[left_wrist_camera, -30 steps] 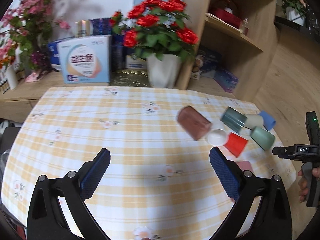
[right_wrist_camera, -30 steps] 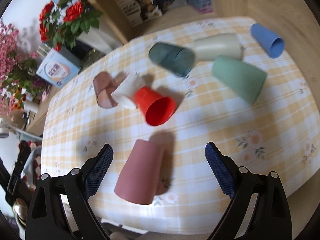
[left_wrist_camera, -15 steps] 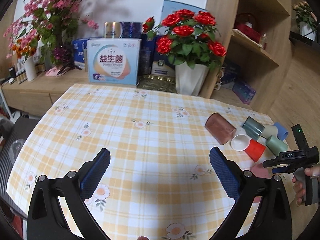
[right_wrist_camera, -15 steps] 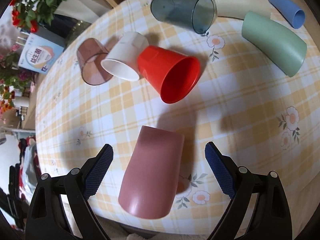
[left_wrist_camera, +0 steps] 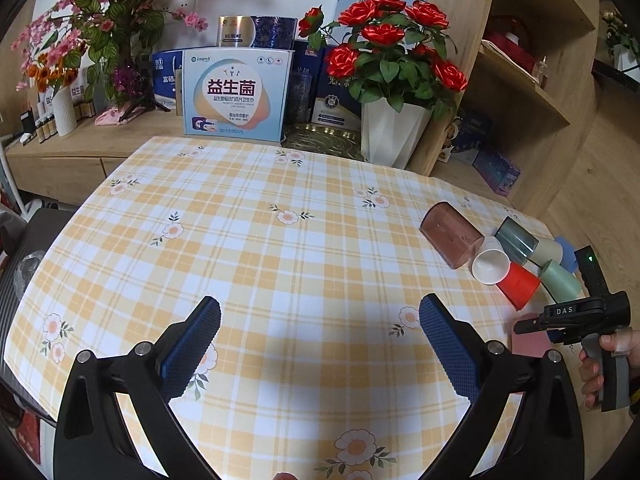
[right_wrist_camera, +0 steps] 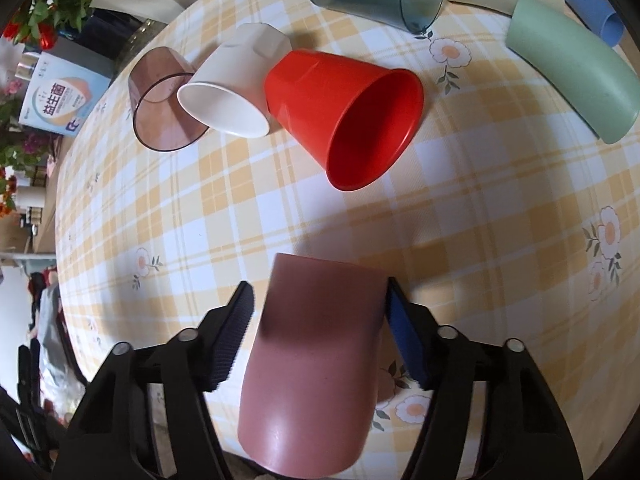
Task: Flip cup upside down
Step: 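Lift the pink cup with the right gripper and rotate it bottom up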
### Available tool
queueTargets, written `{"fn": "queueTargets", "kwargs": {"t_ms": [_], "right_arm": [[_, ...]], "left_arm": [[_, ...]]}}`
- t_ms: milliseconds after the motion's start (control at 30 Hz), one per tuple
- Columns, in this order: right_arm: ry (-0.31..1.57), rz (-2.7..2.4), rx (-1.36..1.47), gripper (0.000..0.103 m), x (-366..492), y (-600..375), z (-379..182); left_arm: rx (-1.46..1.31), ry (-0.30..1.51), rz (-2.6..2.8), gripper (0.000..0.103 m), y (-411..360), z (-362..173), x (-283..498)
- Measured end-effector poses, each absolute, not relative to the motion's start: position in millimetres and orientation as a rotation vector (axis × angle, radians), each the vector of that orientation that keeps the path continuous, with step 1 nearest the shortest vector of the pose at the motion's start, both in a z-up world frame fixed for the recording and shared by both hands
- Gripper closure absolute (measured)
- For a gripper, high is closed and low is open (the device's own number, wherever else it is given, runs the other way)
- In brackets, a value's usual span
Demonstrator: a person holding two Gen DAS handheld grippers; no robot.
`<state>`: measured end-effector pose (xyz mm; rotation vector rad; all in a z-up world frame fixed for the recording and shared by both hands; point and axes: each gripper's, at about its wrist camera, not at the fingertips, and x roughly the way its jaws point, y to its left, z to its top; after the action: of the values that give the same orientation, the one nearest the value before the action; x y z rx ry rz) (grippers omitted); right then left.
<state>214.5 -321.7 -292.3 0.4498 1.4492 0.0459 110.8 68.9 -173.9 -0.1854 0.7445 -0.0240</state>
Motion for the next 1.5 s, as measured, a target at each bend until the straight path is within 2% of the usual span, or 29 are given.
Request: {"fn": "queueTargets", "kwargs": {"t_ms": [367,633,1000,1367,1500], "right_arm": [[1.4,0.09,0.448,0.047,207.3,-319.4,-286.2],[1.233,0.173,0.306,0.047,174.1,-306.8,-257.1],[1.057,0.125,0.428,0.047,112.1,-333.9,-237.1],[0.941,0.008,0.259,0.048,127.4,-352.1,-209.3],[0.954,-0.04,0.197,0.049,140.0,-352.7,-211.8]], "left_arm": [[-0.179,0.757,-0.051,0.006,57.1,-174.2,106.7],[-0.179,0.772,-0.096,0.006,44.6,-175.8,102.5],[-0.177,0.77,-0.126,0.006,28.6,-175.6,95.0],[-0.188,0.768,-0.118,0.006,28.0,-174.6,92.7],[-0.187,0.773,-0.116,0.006,28.7,-175.7,93.8]]}}
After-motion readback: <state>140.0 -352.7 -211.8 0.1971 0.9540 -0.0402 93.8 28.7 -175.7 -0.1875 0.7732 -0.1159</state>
